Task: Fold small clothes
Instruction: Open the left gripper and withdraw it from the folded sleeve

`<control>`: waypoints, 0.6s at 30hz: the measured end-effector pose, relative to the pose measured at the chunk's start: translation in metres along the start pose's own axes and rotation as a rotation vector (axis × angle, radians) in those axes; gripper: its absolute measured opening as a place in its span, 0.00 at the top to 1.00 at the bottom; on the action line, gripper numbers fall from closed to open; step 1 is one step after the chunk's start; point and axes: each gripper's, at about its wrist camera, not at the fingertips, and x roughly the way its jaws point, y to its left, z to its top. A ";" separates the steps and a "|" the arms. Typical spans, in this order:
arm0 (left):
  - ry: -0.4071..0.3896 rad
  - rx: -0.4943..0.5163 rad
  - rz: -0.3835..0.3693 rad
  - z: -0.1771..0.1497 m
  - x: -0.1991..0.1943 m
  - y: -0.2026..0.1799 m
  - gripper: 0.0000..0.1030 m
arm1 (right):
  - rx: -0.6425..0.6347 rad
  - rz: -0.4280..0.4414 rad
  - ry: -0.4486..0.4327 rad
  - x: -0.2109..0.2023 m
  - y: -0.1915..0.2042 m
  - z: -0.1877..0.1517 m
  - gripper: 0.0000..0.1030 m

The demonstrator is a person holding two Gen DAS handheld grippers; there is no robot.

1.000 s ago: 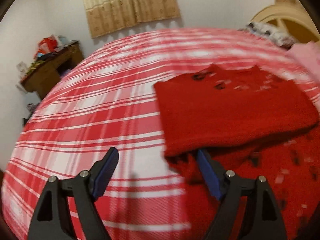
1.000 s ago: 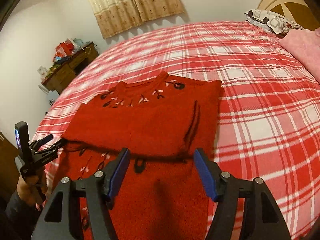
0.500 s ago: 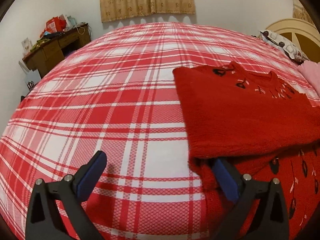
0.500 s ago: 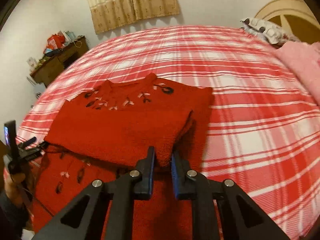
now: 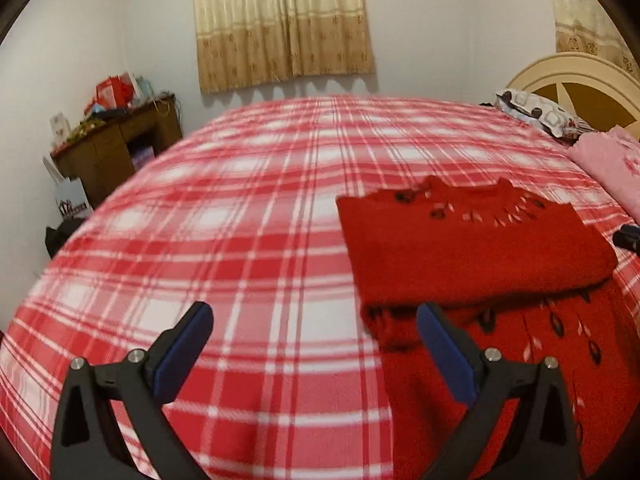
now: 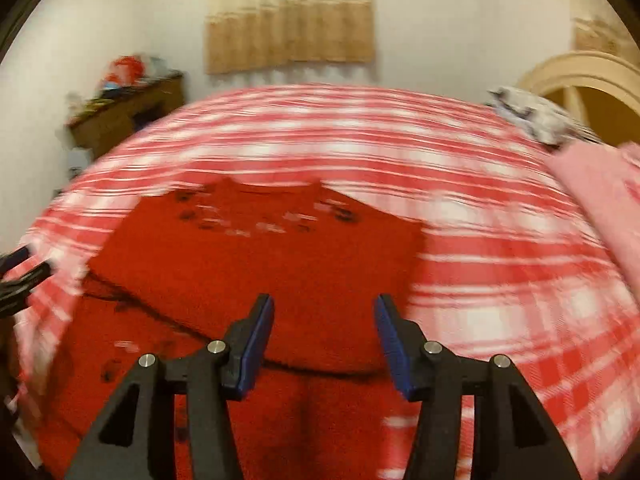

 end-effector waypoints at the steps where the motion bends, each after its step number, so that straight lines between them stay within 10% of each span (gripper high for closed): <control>1: 0.001 -0.008 0.016 0.005 0.006 0.000 0.00 | -0.015 0.043 0.008 0.005 0.007 0.001 0.48; 18: 0.149 -0.012 0.004 -0.012 0.066 -0.017 0.00 | 0.059 0.010 0.136 0.059 -0.025 -0.025 0.50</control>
